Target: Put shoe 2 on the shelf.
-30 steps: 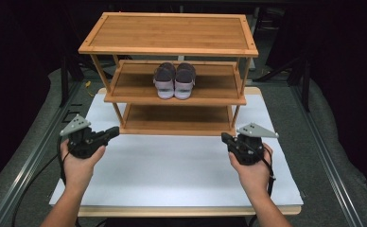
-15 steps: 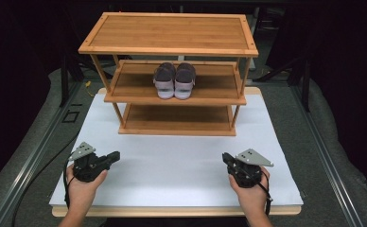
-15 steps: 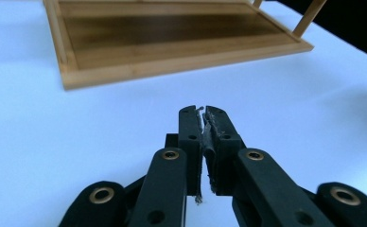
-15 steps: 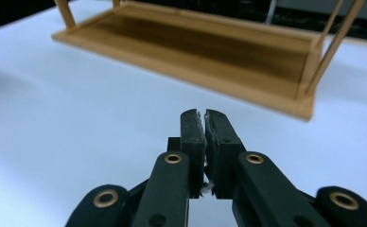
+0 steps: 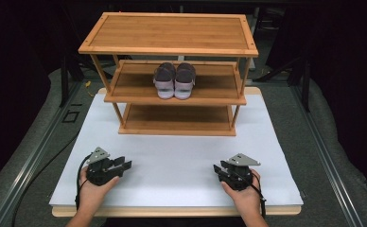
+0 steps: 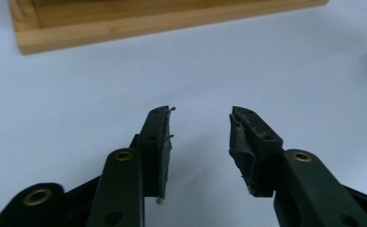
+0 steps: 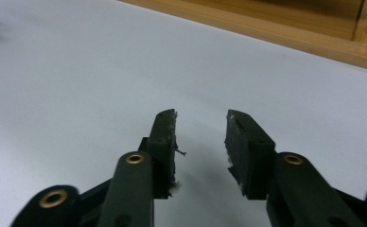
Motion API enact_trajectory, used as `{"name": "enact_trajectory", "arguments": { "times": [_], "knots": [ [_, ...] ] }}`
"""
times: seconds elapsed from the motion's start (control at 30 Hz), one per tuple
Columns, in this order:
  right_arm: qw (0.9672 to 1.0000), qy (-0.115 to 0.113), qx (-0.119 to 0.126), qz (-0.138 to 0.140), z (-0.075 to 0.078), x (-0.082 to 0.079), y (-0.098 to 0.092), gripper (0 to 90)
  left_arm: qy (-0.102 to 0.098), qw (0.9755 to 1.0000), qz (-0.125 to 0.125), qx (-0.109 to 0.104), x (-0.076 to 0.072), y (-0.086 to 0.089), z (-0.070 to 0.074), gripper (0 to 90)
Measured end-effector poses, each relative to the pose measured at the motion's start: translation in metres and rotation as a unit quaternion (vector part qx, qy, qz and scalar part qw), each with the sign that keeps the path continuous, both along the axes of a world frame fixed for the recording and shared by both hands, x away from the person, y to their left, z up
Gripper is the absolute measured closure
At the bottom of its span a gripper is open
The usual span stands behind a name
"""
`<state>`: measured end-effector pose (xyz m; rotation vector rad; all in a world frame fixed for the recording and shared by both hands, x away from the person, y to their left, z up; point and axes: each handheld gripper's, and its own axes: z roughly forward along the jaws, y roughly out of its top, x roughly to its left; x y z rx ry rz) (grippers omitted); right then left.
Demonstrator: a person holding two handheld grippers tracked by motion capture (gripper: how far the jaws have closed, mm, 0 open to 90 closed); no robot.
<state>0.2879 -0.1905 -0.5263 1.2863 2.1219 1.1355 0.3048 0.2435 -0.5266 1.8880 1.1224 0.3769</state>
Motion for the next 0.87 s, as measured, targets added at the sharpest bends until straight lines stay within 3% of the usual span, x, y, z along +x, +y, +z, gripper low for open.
{"name": "enact_trajectory", "arguments": {
  "times": [0.2, 0.33, 0.47, 0.87],
  "knots": [
    [0.9998, 0.02, 0.001, 0.003, -0.006, 0.005, 0.0, 55.6, 0.006, 0.9996, -0.023, 0.014, 0.002, -0.01, -0.004, 55.3],
    [0.9998, 0.014, 0.005, 0.016, -0.005, 0.003, 0.002, 53.7, 0.002, 0.9993, -0.032, 0.018, 0.003, -0.015, -0.005, 52.4],
    [0.9997, 0.015, -0.007, 0.019, -0.006, 0.002, 0.006, 53.0, -0.003, 0.9988, -0.039, 0.029, 0.001, -0.018, -0.007, 50.7],
    [0.9995, 0.022, -0.008, 0.02, -0.01, 0.004, 0.007, 52.6, -0.004, 0.9986, -0.04, 0.034, 0.0, -0.021, -0.008, 49.0]
  ]
}}
